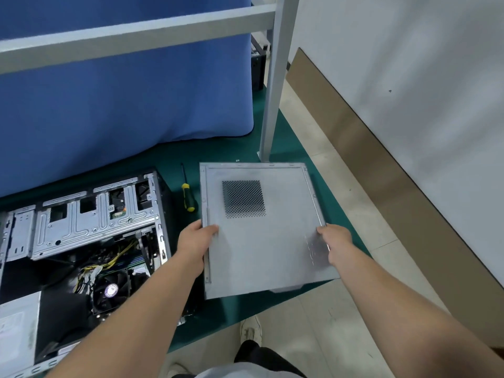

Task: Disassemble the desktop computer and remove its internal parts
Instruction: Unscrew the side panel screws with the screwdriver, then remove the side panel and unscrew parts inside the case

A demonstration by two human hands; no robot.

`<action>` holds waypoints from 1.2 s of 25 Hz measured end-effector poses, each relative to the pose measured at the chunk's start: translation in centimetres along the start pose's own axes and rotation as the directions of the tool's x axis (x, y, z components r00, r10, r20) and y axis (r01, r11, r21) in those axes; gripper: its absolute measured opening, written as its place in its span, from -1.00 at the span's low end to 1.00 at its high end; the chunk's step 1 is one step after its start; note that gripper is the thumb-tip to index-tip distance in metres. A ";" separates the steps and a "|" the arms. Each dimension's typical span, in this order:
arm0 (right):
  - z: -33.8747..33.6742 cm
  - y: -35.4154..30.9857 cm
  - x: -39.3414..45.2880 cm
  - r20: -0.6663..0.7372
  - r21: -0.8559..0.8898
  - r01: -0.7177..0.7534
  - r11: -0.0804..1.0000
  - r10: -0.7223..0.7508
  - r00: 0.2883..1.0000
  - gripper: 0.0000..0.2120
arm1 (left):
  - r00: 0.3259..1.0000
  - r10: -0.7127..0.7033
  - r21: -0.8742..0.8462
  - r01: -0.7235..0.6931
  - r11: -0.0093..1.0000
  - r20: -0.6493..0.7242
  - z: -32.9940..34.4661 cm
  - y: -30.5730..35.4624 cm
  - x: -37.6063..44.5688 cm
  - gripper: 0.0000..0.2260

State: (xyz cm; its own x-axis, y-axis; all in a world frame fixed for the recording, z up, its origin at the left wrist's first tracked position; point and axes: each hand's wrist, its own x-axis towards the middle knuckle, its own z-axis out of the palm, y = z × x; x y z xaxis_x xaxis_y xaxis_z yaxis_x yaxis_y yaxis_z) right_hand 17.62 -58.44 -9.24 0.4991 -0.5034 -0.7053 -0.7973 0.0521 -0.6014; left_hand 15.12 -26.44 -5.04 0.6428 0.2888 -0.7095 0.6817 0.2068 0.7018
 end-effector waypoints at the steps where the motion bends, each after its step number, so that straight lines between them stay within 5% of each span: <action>1: 0.0 0.5 0.4 -0.005 -0.015 0.000 1.000 0.000 1.000 -0.56 | 0.999 -0.032 0.030 0.033 0.999 -0.023 0.2 -0.7 0.7 -0.84; 6: 0.0 2.3 2.3 -0.030 0.018 -0.026 1.000 0.026 0.999 -0.55 | 0.981 -0.158 0.194 0.178 0.965 -0.114 1.7 -2.7 3.1 -0.69; 11: 0.4 2.2 3.0 -0.048 -0.032 0.070 0.997 -0.071 0.996 -0.51 | 0.988 -0.154 0.273 0.156 0.949 -0.030 3.5 -3.8 3.4 -0.58; 14: 0.7 1.9 3.2 0.016 -0.317 0.209 0.925 -0.216 0.976 -0.46 | 0.991 -0.126 0.339 0.107 0.935 0.036 3.8 -4.6 3.3 -0.37; 17: 1.1 2.0 2.9 0.110 -0.656 0.273 0.704 -0.269 0.957 -0.47 | 0.988 -0.081 0.493 0.004 0.870 0.134 3.3 -5.9 3.3 -0.35; 21: 2.3 1.9 1.6 0.202 -0.821 0.334 0.464 -0.310 0.929 -0.41 | 0.957 -0.004 0.854 -0.256 0.453 0.289 2.8 -6.2 3.8 -0.40; 25: 6.6 2.1 0.3 0.568 -0.776 0.614 0.143 -0.265 0.779 -0.21 | 0.912 -0.090 0.910 -0.408 -0.073 0.401 3.7 -6.4 3.9 -0.24; 27: 8.1 2.7 0.2 0.605 -0.787 0.617 -0.002 -0.195 0.772 -0.16 | 0.923 -0.104 0.904 -0.385 -0.188 0.372 4.2 -6.2 3.8 -0.18; 30: 8.9 3.0 0.5 0.583 -0.812 0.577 -0.084 -0.170 0.795 -0.11 | 0.927 -0.163 0.890 -0.372 -0.263 0.339 4.8 -5.6 3.7 -0.17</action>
State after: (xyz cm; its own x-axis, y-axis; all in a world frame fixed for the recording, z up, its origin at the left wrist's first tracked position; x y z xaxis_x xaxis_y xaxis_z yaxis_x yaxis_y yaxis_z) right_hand 18.51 -50.92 -14.76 0.7297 0.0937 -0.6773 0.0796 -0.9955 -0.0520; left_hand 15.36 -30.99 -11.86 0.6032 -0.0830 -0.7932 -0.1076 -0.9939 0.0222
